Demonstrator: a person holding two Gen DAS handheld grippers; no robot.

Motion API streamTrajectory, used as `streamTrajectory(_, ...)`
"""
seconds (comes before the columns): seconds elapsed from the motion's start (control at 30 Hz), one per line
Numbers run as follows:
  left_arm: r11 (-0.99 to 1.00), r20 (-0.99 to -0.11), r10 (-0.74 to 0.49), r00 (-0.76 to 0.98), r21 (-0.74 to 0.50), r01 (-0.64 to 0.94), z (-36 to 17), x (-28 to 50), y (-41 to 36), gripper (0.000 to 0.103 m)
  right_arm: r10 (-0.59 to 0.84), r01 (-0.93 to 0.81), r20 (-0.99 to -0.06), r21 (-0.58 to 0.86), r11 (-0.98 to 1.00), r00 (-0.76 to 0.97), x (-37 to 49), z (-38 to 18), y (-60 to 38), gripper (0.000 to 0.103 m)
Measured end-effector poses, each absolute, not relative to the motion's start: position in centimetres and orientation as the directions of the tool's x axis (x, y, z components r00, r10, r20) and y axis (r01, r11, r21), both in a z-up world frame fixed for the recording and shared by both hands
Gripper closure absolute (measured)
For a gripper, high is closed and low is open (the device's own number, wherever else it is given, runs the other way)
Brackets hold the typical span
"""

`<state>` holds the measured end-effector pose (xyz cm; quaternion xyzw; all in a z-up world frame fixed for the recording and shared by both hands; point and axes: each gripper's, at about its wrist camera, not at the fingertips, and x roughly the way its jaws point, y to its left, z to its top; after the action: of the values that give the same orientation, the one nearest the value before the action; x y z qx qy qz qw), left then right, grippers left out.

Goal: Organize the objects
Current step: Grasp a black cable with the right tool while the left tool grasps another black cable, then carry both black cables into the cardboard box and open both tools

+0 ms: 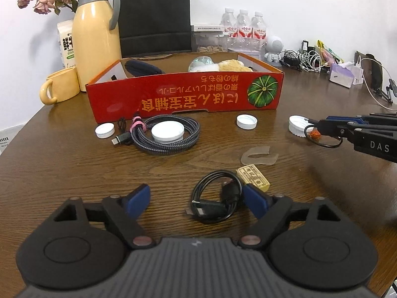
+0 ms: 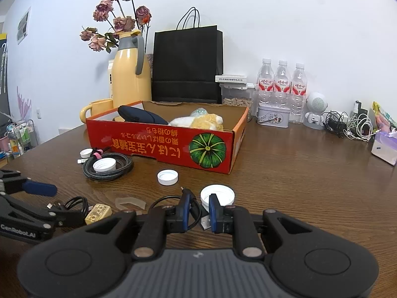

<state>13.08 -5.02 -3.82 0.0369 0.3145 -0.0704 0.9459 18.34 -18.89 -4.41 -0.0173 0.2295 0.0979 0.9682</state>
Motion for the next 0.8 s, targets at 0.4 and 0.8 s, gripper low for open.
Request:
streamTrajectory(0.4,0.98,-0.574,-0.168,0.801,-0.011,0.197,-3.9,12.8,-5.0,0.064,0.18,-0.196,-0.446,0.011,0.981,0.877,18.3,-4.4,-18.9,0.088)
streamTrajectory(0.8,0.983,-0.509,-0.166,0.844,-0.019,0.182,-1.4,13.1,-4.3,0.064,0.187,-0.201,-0.392,0.005,0.98,0.901,18.2,-3.7,-18.6,0.088)
